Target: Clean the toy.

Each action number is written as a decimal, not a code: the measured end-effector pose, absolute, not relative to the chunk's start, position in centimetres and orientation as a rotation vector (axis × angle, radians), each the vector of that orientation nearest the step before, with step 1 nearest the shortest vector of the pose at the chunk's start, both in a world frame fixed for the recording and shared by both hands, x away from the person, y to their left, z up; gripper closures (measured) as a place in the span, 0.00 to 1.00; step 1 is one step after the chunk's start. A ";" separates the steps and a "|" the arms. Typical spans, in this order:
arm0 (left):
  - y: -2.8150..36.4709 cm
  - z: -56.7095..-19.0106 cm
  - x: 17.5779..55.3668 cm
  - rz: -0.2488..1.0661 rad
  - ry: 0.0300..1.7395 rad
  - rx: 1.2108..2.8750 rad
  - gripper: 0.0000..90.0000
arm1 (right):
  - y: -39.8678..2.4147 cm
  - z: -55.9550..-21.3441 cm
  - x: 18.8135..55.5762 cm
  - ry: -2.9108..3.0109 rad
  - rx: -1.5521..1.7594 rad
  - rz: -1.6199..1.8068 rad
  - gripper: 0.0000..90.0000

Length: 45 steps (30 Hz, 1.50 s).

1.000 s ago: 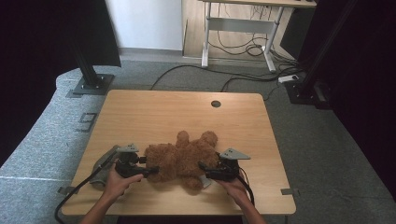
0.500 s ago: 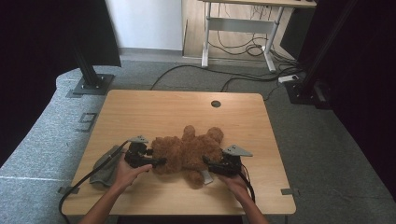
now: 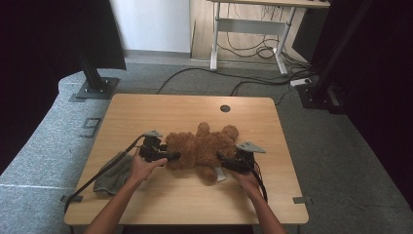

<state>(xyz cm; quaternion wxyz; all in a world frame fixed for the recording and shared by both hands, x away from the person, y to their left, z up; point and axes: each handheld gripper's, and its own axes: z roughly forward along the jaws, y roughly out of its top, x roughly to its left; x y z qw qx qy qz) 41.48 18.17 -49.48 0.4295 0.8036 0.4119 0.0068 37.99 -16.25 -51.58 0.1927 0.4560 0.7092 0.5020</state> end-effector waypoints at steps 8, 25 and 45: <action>19.0 -48.3 40.9 0.112 1.012 1.974 0.29 | -16.8 -51.3 38.0 1.947 1.274 1.444 0.27; 23.3 -45.9 33.6 0.247 0.978 1.930 0.29 | -18.2 -50.5 32.7 1.954 1.184 1.484 0.28; 21.6 -51.0 28.2 0.215 0.995 2.026 0.30 | -19.2 -52.5 29.1 2.036 1.209 1.459 0.30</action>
